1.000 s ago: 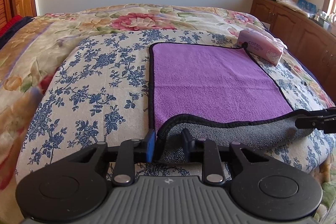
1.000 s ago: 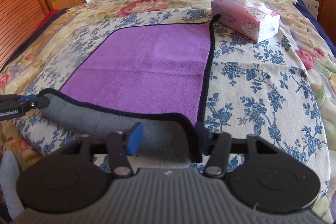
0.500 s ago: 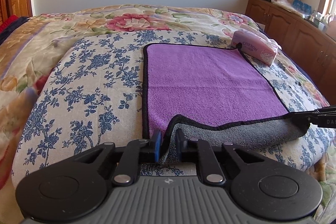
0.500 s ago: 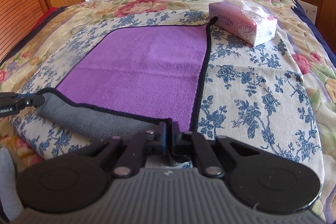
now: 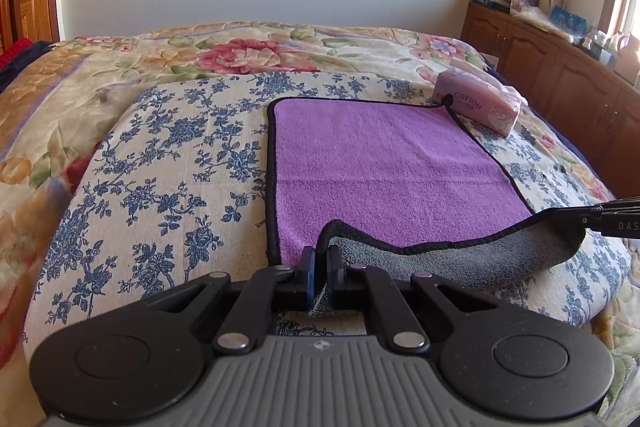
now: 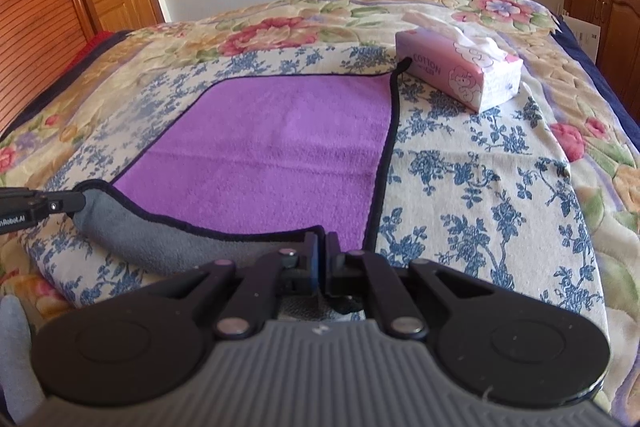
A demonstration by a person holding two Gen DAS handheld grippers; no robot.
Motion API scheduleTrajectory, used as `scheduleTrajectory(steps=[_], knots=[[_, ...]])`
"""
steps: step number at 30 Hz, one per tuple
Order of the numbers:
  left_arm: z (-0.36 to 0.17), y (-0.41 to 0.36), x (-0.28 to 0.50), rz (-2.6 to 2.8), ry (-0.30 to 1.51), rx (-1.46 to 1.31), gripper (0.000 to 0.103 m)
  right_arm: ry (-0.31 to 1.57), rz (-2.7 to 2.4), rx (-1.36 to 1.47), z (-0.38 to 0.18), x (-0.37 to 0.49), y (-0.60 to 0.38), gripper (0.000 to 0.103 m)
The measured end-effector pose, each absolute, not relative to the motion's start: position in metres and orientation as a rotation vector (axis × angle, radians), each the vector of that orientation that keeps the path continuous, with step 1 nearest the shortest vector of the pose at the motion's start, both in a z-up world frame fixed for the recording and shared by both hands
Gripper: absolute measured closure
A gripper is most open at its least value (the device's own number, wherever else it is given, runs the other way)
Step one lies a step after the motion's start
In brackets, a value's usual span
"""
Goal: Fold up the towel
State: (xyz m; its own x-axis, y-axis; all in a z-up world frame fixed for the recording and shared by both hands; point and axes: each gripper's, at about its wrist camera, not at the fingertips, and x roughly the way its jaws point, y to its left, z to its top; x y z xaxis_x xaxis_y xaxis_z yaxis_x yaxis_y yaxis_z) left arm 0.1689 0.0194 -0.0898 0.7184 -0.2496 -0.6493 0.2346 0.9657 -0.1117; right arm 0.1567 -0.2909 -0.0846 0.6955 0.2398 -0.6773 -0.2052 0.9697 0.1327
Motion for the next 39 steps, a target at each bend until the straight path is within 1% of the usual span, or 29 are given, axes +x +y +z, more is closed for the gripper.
scheduleTrajectory(steps=[19, 39], knots=[[-0.071, 0.019, 0.169, -0.275, 0.656, -0.048, 0.097, 0.679, 0.271, 0.058, -0.069, 0.165, -0.292, 0.099], [-0.061, 0.011, 0.189, -0.283, 0.622, -0.034, 0.097, 0.620, 0.296, 0.029, -0.061, 0.184, -0.289, 0.099]])
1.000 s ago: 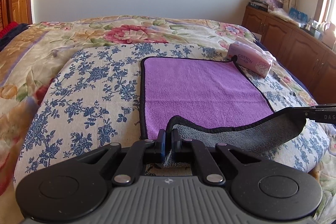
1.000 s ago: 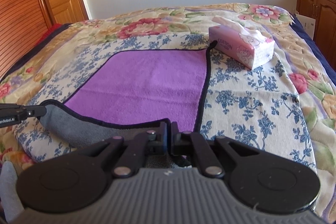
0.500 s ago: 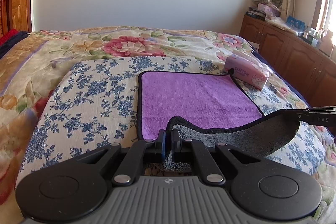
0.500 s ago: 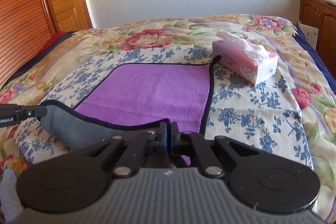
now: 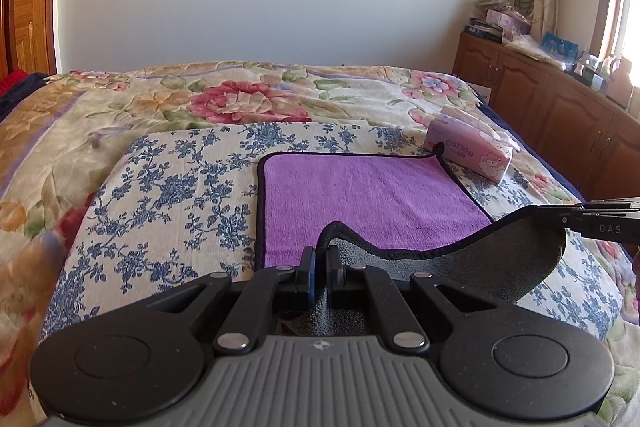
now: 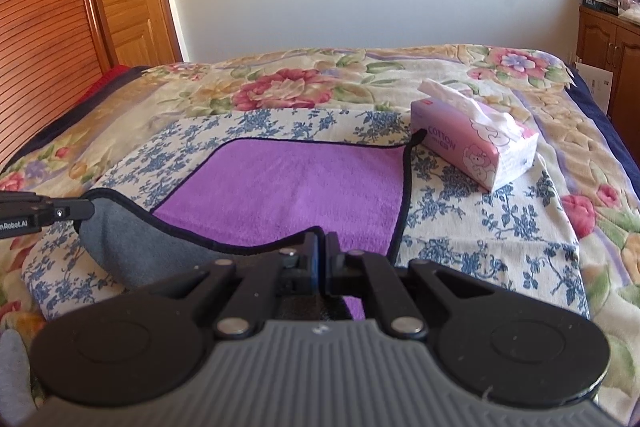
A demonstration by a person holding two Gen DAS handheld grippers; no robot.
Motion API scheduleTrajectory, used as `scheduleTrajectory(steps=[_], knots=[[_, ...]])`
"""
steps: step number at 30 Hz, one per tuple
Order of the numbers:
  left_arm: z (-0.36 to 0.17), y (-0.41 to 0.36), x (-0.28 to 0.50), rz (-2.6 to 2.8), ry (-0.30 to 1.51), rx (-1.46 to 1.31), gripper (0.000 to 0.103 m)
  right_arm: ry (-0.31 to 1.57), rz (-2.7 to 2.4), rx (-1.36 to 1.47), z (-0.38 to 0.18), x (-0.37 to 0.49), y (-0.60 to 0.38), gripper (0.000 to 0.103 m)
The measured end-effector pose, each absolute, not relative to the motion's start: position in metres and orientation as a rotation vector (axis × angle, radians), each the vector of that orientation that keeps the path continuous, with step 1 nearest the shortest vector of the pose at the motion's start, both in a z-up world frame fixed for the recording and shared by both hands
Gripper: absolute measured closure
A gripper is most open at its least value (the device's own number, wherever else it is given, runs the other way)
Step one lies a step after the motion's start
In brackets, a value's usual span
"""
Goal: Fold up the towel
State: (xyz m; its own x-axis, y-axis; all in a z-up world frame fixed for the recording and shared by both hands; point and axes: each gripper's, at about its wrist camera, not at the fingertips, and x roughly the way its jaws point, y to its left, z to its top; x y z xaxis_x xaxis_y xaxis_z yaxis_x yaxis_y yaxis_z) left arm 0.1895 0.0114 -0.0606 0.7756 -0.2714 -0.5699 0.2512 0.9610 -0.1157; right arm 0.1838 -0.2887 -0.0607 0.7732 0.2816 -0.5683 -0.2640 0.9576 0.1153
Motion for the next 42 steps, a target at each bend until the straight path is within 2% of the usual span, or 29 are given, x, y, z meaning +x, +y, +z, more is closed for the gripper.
scheduleTrajectory(steps=[42], knots=[[-0.048, -0.001, 0.258, -0.275, 0.566, 0.010, 0.097, 0.537, 0.298, -0.034, -0.051, 0.246, -0.292, 0.099]])
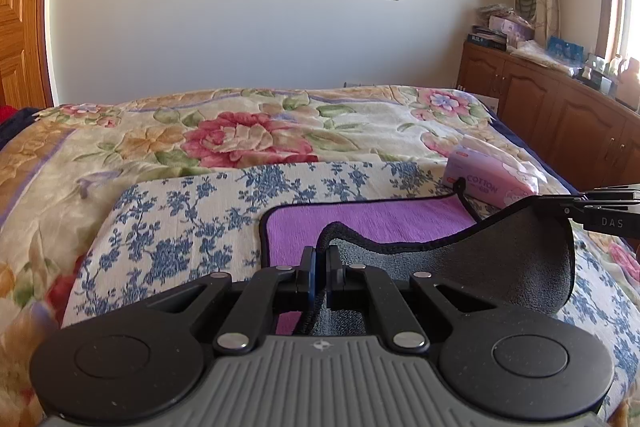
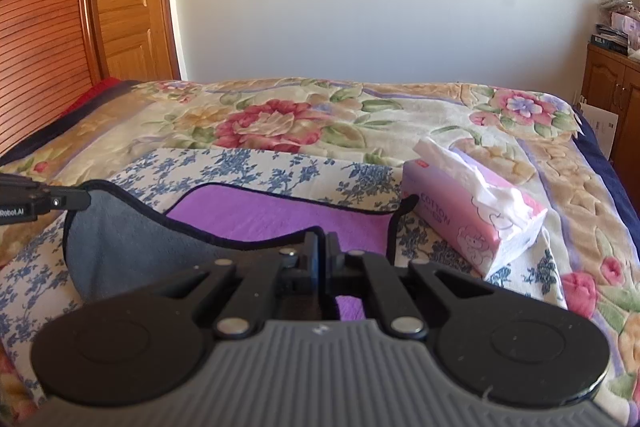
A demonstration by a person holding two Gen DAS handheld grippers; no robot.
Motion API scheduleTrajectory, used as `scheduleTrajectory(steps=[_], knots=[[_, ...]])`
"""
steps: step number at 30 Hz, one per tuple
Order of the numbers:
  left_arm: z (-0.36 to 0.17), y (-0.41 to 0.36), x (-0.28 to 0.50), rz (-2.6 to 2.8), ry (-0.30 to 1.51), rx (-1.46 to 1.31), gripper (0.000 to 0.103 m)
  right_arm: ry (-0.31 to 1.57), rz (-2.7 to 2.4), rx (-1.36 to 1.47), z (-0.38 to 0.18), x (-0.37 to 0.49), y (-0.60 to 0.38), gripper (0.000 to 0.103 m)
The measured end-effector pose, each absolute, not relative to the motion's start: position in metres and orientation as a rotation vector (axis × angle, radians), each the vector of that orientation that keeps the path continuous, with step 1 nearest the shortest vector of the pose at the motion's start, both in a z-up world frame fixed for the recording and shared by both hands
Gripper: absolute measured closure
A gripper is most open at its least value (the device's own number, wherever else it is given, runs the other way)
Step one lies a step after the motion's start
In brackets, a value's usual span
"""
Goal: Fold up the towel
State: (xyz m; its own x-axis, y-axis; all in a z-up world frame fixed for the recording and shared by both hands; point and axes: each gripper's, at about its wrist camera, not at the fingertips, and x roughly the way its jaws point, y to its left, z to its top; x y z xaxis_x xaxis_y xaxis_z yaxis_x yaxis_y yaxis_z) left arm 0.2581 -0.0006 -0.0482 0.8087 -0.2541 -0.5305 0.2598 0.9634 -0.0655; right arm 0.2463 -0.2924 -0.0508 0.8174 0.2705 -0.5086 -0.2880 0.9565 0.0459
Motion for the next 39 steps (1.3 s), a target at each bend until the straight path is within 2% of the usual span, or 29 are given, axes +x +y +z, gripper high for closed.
scheduleTrajectory(steps=[39], knots=[[-0.065, -0.019, 0.355, -0.263, 0.524, 0.055, 0.098, 0.455, 0.254, -0.060, -0.069, 0.326, -0.305, 0.099]])
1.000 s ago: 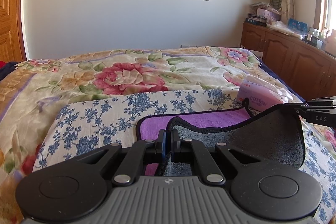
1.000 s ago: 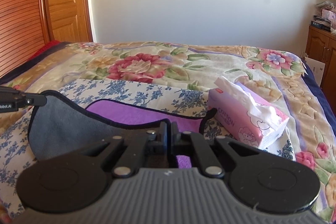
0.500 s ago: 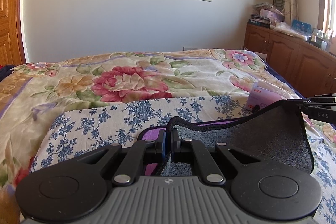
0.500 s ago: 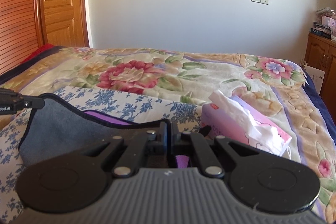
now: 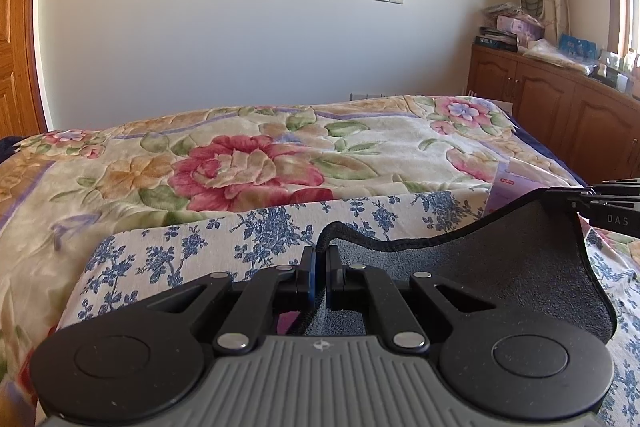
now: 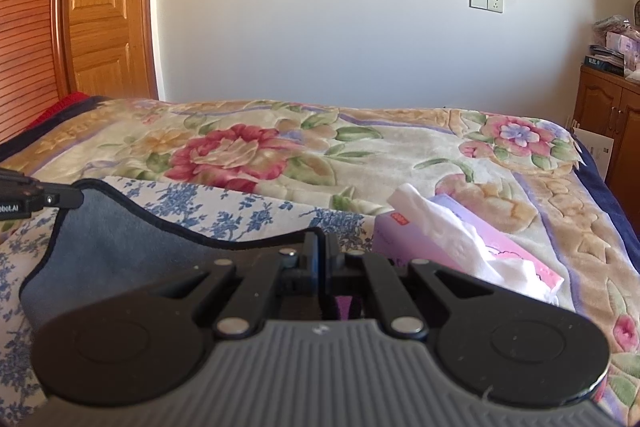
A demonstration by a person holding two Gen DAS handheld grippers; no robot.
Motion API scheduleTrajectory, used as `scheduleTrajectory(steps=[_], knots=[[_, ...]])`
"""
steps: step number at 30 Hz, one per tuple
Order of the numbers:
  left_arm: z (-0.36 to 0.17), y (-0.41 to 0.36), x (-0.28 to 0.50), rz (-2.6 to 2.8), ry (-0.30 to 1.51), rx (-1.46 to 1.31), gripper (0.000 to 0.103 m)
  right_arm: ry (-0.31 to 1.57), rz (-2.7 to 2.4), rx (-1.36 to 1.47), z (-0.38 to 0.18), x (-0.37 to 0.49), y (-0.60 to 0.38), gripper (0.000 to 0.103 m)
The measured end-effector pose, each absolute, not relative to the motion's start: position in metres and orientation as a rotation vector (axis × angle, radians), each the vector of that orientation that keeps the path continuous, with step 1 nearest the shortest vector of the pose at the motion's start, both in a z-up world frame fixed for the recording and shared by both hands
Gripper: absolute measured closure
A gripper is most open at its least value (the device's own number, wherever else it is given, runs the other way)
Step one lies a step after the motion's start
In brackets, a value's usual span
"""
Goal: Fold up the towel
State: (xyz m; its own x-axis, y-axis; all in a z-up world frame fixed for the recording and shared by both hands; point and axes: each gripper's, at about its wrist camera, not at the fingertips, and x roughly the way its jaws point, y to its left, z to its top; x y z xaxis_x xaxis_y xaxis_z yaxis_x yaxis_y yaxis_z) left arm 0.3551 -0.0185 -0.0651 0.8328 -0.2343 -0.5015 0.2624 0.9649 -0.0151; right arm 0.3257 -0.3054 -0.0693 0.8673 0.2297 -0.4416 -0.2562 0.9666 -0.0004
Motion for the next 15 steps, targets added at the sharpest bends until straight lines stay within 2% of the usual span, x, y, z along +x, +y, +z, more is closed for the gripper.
scheduleTrajectory(steps=[15], knots=[[-0.090, -0.020, 0.383, -0.227, 0.552, 0.072, 0.097, 0.489, 0.233, -0.083, -0.098, 0.353, -0.307, 0.099]])
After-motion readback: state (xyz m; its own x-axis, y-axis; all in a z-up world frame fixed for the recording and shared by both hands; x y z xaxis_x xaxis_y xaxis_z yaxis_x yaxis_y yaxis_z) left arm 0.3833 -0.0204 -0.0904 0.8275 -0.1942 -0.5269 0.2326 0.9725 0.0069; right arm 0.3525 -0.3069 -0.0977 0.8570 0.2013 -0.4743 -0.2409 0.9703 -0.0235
